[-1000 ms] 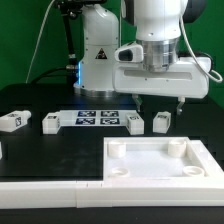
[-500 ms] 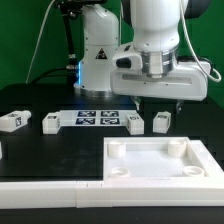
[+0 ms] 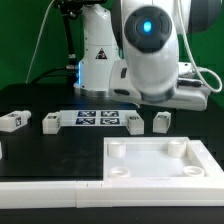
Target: Assemble one leg
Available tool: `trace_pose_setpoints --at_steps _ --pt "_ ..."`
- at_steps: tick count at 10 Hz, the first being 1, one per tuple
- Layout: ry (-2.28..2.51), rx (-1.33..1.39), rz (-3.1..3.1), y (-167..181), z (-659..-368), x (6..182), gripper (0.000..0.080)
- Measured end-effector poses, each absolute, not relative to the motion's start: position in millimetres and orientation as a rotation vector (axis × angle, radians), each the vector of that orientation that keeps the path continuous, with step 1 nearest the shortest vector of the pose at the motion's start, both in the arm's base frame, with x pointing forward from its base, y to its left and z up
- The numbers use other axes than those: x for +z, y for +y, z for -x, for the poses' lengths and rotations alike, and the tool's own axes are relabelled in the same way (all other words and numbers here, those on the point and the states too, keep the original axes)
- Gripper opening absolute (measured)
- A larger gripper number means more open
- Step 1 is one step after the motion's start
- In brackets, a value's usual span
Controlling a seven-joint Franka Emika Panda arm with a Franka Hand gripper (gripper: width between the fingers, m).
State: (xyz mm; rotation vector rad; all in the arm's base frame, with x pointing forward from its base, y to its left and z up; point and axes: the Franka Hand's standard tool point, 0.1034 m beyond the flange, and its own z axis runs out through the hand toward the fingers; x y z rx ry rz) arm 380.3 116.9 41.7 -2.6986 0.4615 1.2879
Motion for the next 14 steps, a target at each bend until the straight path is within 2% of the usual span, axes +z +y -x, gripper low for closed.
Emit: trace_pose_setpoints --at_steps 2,3,5,10,14 --pt "0.436 1.475 2.601 118 -377 40.5 0.0649" --pt "0.432 1.485 2.592 121 -381 33.8 0.0649" --pt "0.418 1.461 2.613 127 -382 32.3 0.0649" --pt "0.405 1.441 2.635 136 -379 16.0 0.0649" --pt "0.407 1.440 2.638 137 -376 11.4 0.0649"
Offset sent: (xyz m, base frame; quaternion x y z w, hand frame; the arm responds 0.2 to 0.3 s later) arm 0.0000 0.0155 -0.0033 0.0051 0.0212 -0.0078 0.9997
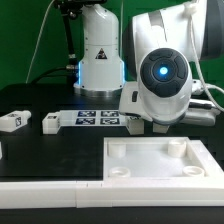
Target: Assemble one leg
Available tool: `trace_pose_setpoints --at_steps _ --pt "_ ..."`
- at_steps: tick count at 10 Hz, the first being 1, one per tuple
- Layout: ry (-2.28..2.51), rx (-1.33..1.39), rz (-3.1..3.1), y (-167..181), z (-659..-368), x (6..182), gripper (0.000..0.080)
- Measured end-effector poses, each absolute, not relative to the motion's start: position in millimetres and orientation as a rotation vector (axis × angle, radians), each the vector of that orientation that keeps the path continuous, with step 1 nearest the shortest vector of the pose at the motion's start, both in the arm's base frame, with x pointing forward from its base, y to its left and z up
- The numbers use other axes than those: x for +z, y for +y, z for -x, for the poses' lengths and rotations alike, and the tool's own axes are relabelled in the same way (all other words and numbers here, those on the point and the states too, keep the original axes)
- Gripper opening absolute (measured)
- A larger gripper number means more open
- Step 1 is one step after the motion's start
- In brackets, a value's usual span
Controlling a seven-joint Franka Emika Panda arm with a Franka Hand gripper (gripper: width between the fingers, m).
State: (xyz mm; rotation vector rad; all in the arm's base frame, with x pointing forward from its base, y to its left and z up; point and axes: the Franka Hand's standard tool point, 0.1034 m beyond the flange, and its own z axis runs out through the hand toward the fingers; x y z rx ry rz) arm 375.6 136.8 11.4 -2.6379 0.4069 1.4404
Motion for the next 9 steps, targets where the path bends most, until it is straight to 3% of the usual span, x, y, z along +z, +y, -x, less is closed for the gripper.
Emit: trace_pose_setpoints --at_steps 1,3,4,5,9 --pt "0.408 1.437 2.639 136.5 -376.0 11.0 0.0649" --pt "0.408 1.438 2.639 136.4 -375.8 10.9 0.0385" --pt "0.408 1.438 2.639 136.5 -375.8 11.1 0.0385" --pt "0.408 1.438 2.639 136.5 -375.7 11.1 0.0290" --pt "0.408 1.438 2.638 136.5 -375.7 11.1 0.0290"
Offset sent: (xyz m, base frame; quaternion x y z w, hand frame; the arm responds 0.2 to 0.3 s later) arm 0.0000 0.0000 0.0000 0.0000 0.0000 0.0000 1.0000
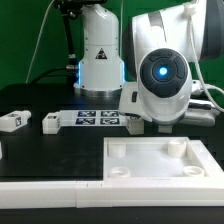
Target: Assemble one leg
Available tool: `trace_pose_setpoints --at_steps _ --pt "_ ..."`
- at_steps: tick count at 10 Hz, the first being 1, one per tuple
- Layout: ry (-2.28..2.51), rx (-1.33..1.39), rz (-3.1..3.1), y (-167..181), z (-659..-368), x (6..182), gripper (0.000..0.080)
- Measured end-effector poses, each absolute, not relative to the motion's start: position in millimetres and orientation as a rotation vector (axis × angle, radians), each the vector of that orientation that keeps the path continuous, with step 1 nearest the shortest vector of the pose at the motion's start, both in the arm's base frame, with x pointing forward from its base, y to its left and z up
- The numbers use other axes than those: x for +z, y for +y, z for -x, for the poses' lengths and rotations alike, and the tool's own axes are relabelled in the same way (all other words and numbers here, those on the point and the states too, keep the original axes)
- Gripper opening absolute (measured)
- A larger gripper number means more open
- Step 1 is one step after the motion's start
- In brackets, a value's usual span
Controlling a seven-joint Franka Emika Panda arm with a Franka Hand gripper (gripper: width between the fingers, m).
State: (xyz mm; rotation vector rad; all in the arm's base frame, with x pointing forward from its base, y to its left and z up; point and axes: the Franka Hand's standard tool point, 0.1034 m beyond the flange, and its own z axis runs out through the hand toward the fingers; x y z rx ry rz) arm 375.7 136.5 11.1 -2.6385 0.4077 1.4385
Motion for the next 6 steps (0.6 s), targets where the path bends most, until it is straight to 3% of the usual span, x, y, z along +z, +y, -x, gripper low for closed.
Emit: trace_pose_setpoints --at_steps 1,4,6 --pt "0.404 1.445 2.634 136 -376 13.7 0.0290" --pt "0.382 1.485 2.598 124 -388 65.8 0.0290" --pt "0.396 1.446 2.609 127 -399 79.6 0.0290"
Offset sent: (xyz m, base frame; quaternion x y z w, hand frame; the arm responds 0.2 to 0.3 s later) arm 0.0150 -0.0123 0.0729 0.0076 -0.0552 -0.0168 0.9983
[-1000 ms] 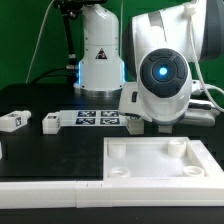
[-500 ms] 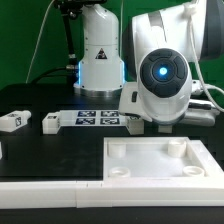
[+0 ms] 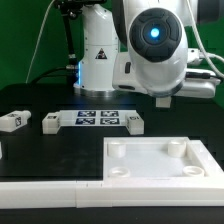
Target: Assemble one leg
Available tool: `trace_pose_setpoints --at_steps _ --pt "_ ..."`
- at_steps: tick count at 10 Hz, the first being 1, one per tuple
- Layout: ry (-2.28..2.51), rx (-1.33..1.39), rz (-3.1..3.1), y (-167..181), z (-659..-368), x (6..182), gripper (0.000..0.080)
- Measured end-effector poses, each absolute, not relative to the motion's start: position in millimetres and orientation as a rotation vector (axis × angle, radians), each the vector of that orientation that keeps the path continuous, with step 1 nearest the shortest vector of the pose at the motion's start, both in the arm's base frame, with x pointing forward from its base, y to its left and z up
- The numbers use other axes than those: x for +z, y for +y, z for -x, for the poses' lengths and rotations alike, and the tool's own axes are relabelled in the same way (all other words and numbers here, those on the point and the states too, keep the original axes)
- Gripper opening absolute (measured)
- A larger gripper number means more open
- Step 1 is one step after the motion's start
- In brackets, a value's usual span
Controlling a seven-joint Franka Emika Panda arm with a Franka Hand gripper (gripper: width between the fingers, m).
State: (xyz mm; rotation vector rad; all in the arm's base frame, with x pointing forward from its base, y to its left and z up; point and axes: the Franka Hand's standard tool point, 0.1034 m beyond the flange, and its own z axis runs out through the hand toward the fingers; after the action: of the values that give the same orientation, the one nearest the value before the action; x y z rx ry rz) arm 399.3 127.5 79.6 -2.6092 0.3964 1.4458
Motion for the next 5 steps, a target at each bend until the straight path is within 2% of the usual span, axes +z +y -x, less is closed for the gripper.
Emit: trace_pose_setpoints --at_steps 2,3,5 --pt "0.387 1.432 2.617 129 -400 79.0 0.0290" --pt "0.401 1.300 2.680 132 -410 75.4 0.0290" --pt "0.385 1.027 2.782 128 -423 81.0 0.0290"
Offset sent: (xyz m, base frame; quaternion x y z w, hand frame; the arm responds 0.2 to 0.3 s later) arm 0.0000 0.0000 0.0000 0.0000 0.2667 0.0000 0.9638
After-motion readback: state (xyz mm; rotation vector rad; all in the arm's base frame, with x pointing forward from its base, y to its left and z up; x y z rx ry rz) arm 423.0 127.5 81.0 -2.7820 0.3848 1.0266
